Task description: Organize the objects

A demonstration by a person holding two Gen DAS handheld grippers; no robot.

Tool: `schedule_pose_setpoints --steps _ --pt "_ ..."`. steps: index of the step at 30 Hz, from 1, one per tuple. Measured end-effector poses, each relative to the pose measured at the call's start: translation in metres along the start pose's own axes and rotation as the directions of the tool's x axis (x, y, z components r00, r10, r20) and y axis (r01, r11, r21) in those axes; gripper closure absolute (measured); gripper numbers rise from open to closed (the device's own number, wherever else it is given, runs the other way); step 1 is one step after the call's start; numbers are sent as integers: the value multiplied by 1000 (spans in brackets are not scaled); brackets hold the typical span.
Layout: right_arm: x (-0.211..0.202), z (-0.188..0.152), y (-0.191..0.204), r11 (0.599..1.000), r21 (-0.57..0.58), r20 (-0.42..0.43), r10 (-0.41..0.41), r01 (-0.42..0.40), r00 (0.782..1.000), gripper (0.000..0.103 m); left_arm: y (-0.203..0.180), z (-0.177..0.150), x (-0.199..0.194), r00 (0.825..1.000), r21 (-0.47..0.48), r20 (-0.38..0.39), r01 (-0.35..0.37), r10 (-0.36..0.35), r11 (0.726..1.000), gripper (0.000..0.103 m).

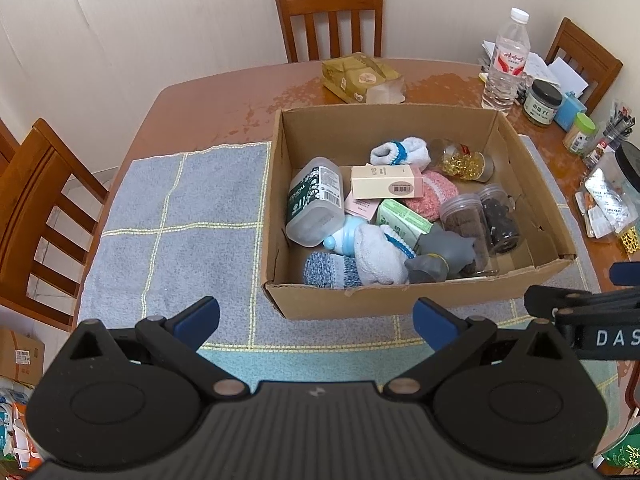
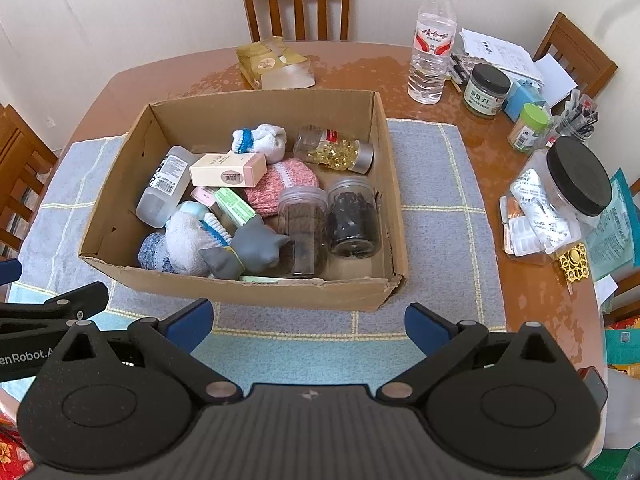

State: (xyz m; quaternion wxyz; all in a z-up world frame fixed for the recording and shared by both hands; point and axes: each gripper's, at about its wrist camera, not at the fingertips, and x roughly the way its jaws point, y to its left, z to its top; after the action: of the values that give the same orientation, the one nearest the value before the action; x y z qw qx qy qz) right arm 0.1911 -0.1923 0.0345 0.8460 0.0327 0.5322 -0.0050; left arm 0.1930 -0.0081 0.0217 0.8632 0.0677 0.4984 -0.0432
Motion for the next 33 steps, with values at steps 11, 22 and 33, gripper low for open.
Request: schedule_pose_setpoints --steps 11,22,33 --pt "0 -1 1 1000 4 -1 0 0 1000 0 0 1 1 1000 -2 -2 3 -3 1000 1" --pt "1 0 -1 1000 8 -6 4 -3 1000 0 0 2 2 1000 0 -8 2 -2 1000 1" --pt "0 1 -1 1000 7 -5 5 -5 1000 0 0 2 2 1000 1 -7 5 -5 1000 1"
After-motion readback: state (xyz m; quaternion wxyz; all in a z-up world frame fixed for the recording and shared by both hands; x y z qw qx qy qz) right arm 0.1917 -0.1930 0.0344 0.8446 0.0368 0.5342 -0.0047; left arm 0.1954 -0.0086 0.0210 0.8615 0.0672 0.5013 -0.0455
